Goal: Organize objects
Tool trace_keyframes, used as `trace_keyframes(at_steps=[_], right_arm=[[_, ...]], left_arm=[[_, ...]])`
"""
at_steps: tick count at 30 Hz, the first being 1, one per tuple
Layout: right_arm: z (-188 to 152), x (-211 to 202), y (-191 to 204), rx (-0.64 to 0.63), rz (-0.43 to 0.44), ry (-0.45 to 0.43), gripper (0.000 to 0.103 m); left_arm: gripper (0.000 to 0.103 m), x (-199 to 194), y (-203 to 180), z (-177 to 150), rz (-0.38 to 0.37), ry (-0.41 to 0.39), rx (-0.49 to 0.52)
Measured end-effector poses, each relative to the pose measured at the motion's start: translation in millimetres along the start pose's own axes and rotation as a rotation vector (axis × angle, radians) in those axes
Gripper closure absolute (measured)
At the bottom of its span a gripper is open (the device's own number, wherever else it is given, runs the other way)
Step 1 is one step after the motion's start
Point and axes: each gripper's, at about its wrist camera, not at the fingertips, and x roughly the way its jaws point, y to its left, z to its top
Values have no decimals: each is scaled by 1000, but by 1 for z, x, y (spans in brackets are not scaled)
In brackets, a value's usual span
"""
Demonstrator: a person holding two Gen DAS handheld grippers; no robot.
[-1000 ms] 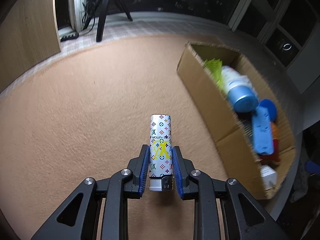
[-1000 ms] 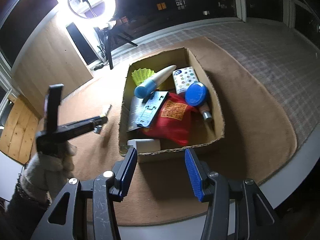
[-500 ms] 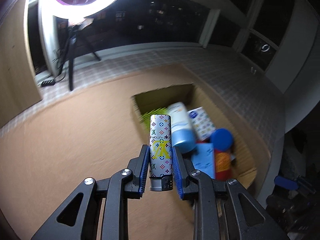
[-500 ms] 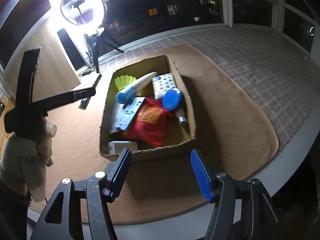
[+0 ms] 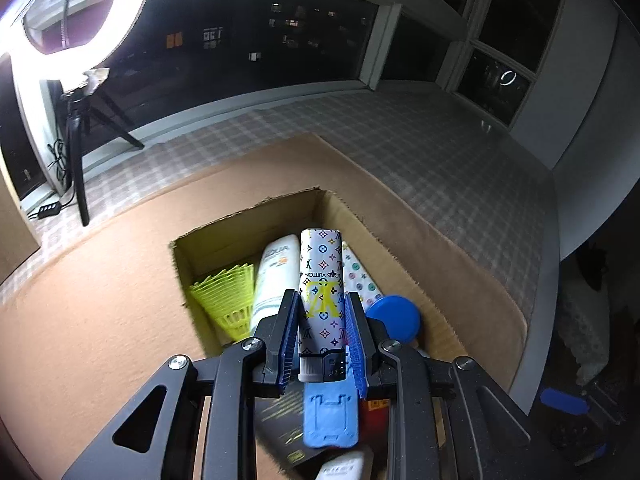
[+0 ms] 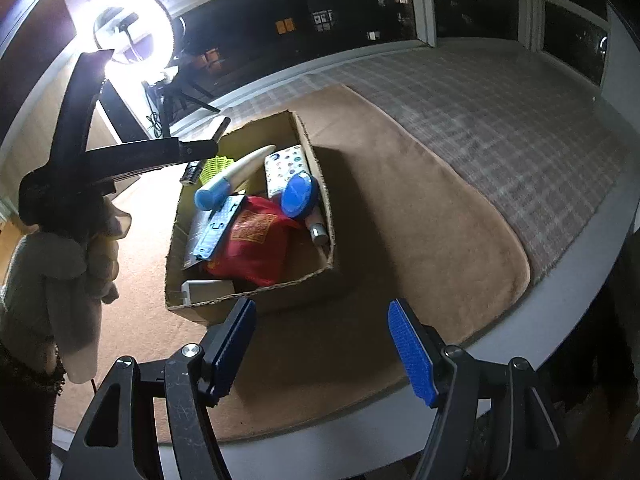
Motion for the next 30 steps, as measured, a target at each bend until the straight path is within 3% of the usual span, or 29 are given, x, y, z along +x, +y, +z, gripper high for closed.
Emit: trace_keyframes(at_steps=[7, 9, 14, 30], right_arm=[[0, 1, -9, 12, -17, 3, 38], [1, 2, -10, 14, -18, 5, 38], [2, 5, -5, 8, -8, 9, 38], [8, 8, 69, -98, 51, 1, 38]], left_arm=[[77, 21, -7, 6, 2, 20, -1], [72, 21, -5, 6, -5, 22, -17], [71, 14, 0, 4, 0, 10, -13], [71, -77, 59, -30, 62, -58, -77]])
